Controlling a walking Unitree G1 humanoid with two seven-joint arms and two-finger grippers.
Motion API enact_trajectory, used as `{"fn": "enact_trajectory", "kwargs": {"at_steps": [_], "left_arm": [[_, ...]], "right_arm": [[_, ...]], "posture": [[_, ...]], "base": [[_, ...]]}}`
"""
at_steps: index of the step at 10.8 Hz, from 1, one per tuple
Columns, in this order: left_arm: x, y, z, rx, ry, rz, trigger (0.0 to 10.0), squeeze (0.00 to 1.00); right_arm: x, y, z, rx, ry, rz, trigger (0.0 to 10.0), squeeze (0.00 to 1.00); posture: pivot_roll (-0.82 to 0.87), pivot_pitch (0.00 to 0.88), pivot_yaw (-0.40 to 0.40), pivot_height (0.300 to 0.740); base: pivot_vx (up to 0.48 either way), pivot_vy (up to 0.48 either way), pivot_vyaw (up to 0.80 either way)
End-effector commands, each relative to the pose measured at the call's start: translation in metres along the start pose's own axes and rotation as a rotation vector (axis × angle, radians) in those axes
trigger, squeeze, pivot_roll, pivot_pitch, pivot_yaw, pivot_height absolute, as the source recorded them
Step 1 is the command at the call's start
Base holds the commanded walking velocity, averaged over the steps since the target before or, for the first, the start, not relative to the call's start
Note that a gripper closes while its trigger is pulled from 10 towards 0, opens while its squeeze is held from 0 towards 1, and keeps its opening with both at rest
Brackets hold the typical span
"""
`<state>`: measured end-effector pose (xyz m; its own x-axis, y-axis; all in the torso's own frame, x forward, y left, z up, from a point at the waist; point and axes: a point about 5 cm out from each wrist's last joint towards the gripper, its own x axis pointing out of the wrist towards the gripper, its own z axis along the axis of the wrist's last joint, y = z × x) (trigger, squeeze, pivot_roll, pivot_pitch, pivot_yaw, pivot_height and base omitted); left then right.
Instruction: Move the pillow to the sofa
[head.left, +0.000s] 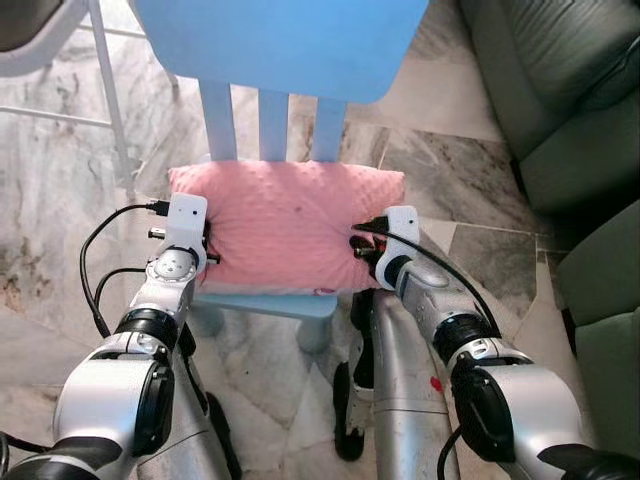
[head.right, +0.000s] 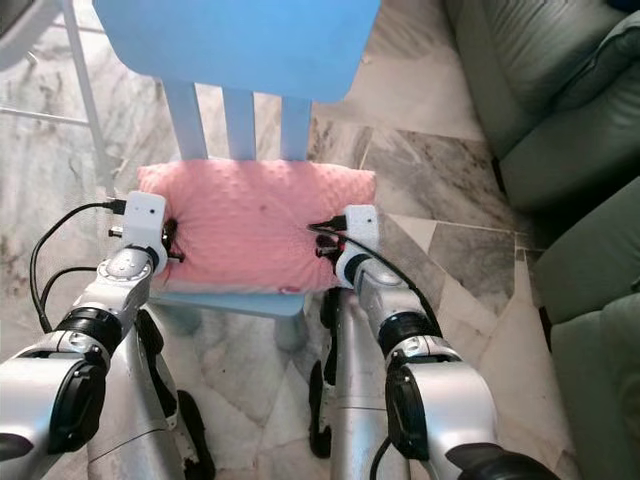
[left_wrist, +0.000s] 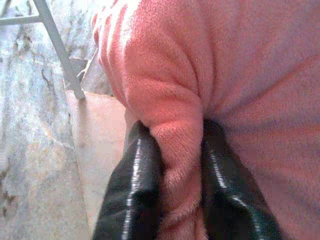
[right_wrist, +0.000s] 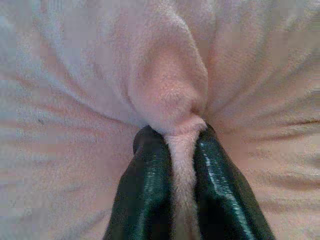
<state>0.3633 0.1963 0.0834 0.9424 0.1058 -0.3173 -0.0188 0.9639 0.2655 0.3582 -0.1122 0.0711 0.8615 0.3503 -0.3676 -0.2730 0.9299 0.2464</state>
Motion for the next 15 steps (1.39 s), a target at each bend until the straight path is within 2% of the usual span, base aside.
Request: {"fn": "enact_trajectory", "kwargs": {"at_steps": [1, 2, 3, 5, 6, 7, 8, 9, 10, 11, 12, 13, 14, 15], "left_arm": [[-0.001, -0.002, -0.007, 0.006, 0.034, 0.007, 0.0, 0.0], [0.0, -0.002, -0.001, 0.007, 0.005, 0.007, 0.0, 0.0], [0.0, 0.001, 0.008, 0.004, -0.056, 0.037, 0.0, 0.0], [-0.004, 0.006, 0.011, 0.015, -0.137, 0.068, 0.0, 0.0], [-0.02, 0.008, 0.009, 0.014, -0.273, 0.09, 0.0, 0.0], [-0.028, 0.008, 0.007, 0.03, -0.312, 0.092, 0.0, 0.0], [-0.043, 0.012, 0.002, 0.024, -0.344, 0.115, 0.0, 0.0], [-0.065, 0.014, -0.006, 0.035, -0.388, 0.137, 0.0, 0.0], [-0.079, 0.014, -0.014, 0.037, -0.385, 0.145, 0.0, 0.0], [-0.09, 0.015, -0.026, 0.033, -0.357, 0.164, 0.0, 0.0], [-0.099, 0.01, -0.03, 0.036, -0.351, 0.152, 0.0, 0.0], [-0.1, 0.003, -0.03, 0.032, -0.351, 0.12, 0.0, 0.0], [-0.098, -0.01, -0.031, -0.018, -0.32, 0.047, 7.5, 0.0], [-0.092, -0.026, -0.028, -0.005, -0.331, -0.035, 10.0, 0.0]], "right_arm": [[-0.003, -0.007, -0.014, 0.034, 0.045, -0.037, 0.0, 0.0], [-0.006, -0.016, -0.009, 0.025, 0.005, -0.096, 0.0, 0.0], [-0.008, -0.021, -0.005, 0.021, -0.022, -0.1, 0.0, 0.0], [-0.015, -0.029, -0.001, 0.02, -0.09, -0.087, 0.0, 0.0], [-0.029, -0.038, -0.007, -0.062, -0.159, -0.113, 0.0, 0.0], [-0.035, -0.04, -0.012, -0.079, -0.187, -0.119, 0.0, 0.0], [-0.047, -0.041, -0.02, -0.062, -0.233, -0.136, 0.0, 0.0], [-0.064, -0.039, -0.035, -0.099, -0.264, -0.153, 0.0, 0.0], [-0.076, -0.035, -0.046, -0.16, -0.263, -0.175, 0.0, 0.0], [-0.086, -0.031, -0.048, -0.198, -0.31, -0.2, 0.0, 0.0], [-0.094, -0.024, -0.043, -0.22, -0.361, -0.209, 0.0, 0.0], [-0.094, -0.019, -0.038, -0.239, -0.375, -0.194, 0.0, 0.0], [-0.093, -0.015, -0.039, -0.281, -0.35, -0.184, 10.0, 0.0], [-0.09, -0.015, -0.04, -0.287, -0.335, -0.19, 10.0, 0.0]], "posture": [[-0.06, 0.172, -0.069, 0.445], [-0.05, 0.171, -0.067, 0.445], [-0.05, 0.163, -0.069, 0.445], [-0.05, 0.121, -0.064, 0.445], [-0.04, 0.068, -0.062, 0.445], [-0.03, 0.048, -0.061, 0.445], [-0.02, 0.009, -0.059, 0.445], [0.0, 0.0, -0.058, 0.445], [0.01, 0.0, -0.058, 0.445], [0.02, 0.0, -0.056, 0.445], [0.03, 0.0, -0.06, 0.445], [0.02, 0.0, -0.062, 0.445], [0.02, 0.0, -0.069, 0.445], [0.01, 0.0, -0.063, 0.445]], "base": [[0.0, 0.0, 0.0], [0.0, 0.0, 0.0], [0.0, 0.0, 0.0], [0.0, 0.0, 0.0], [0.0, 0.0, 0.0], [0.0, 0.0, 0.0], [0.0, 0.0, 0.0], [0.0, 0.0, 0.0], [0.0, 0.0, 0.0], [0.0, 0.0, 0.0], [0.0, 0.0, 0.0], [0.0, 0.0, 0.0], [0.0, 0.0, 0.0], [0.0, 0.0, 0.0]]}}
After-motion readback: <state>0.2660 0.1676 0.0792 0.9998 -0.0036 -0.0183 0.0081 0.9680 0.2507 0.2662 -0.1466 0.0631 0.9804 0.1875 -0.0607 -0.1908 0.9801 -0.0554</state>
